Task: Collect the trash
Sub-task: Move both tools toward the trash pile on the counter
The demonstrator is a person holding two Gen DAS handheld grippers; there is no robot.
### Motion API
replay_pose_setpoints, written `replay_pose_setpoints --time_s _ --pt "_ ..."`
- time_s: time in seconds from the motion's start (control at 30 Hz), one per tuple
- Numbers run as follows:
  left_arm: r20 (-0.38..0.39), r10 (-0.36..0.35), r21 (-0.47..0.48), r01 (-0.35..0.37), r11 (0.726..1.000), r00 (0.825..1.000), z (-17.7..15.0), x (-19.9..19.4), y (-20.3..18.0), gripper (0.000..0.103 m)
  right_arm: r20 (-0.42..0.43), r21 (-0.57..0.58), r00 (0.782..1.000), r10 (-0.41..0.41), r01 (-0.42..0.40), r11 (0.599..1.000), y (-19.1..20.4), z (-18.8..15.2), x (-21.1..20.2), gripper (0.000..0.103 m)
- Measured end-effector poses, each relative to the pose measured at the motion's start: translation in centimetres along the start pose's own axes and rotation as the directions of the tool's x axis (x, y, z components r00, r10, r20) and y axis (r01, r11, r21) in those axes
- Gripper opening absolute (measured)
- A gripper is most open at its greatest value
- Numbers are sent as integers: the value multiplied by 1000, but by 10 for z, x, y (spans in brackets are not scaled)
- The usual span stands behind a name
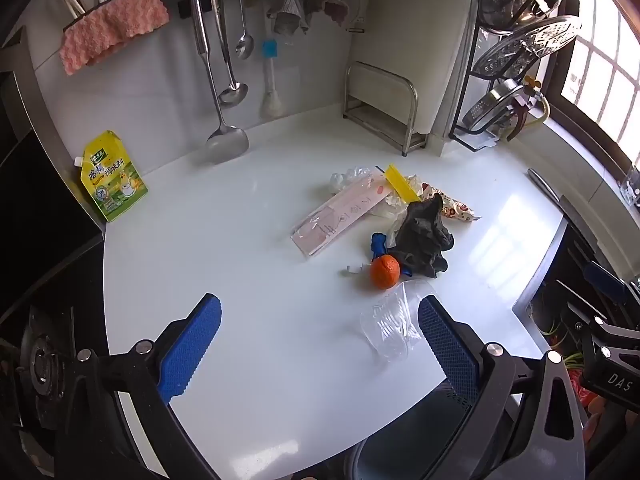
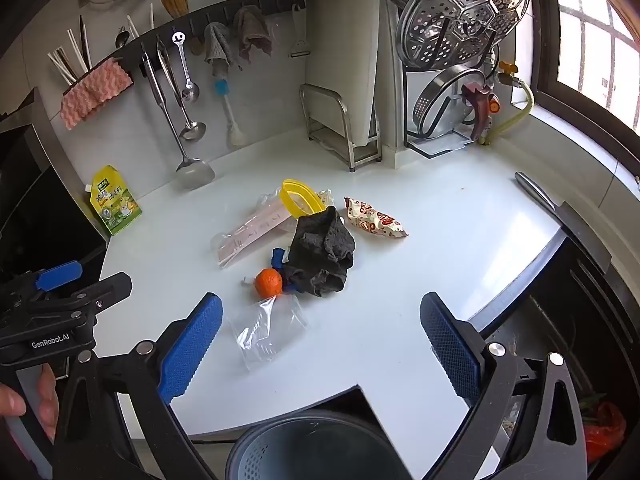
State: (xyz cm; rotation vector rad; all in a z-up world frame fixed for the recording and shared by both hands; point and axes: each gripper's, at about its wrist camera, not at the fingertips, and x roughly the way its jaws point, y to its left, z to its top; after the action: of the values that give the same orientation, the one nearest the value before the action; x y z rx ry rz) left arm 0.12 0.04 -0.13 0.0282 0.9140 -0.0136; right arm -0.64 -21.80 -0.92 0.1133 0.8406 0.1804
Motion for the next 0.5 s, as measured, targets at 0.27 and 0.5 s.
replay_pose_setpoints --time_s 0.27,0.5 --pt "1 15 8 -15 1000 1000 1 1 -1 97 2 -5 1000 -6 6 1000 1 -1 1 94" --pt "-1 -4 0 4 1000 1000 4 0 1 97 -3 -7 1000 -4 4 1000 -1 -2 1 94"
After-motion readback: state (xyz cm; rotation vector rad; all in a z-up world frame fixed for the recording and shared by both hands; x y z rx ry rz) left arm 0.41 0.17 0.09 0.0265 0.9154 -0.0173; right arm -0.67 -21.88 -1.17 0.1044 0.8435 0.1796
